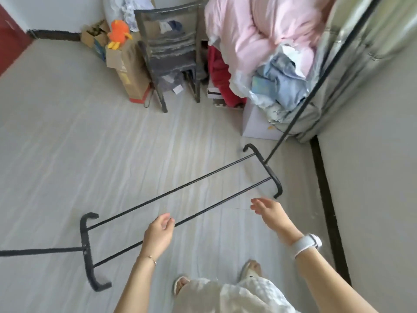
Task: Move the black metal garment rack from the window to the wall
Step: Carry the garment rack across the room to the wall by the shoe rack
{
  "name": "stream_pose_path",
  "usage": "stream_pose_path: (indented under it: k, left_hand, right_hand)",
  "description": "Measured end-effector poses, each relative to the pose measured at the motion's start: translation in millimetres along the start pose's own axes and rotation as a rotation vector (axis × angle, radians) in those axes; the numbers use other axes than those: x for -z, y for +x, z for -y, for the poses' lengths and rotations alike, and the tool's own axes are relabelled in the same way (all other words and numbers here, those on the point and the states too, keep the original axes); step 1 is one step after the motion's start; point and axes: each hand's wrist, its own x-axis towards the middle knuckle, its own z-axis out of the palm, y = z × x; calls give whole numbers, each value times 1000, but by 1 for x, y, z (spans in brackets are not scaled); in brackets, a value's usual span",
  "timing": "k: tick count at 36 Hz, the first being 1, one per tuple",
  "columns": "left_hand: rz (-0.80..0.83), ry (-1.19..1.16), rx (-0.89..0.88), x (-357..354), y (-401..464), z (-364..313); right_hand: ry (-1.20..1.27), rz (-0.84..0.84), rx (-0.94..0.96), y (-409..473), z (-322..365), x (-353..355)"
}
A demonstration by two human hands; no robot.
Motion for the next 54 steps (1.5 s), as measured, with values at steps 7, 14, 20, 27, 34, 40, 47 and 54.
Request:
stream_pose_path:
  k: [7, 14, 20, 27, 34, 40, 47, 54]
  left_hand:
    - [114, 72, -136, -144, 17, -106]
    - [284, 60, -235, -251, 22, -198]
    - [278, 79, -320, -285, 57, -269]
    - [132, -64, -500, -305, 106, -396]
    - [24, -418, -862, -307, 124, -528]
    - [18, -393, -1094, -300, 137, -565]
    - [46, -425, -1005, -270, 152, -566]
    - [-244, -536, -866, -253, 155, -570]
  right_hand:
    - [122, -218, -146, 14, -94, 145]
    - [240, -353, -274, 31, -142, 238]
    - [323, -344, -250, 78, -128, 281]
    - [310, -304, -141, 161, -61, 338]
    - [133, -226, 125, 244, 46, 377]
    - [-36, 20, 490, 283, 133, 374]
    - [-256, 281, 779, 330, 170, 358]
    - [-365, 492, 1006, 364, 207, 349]
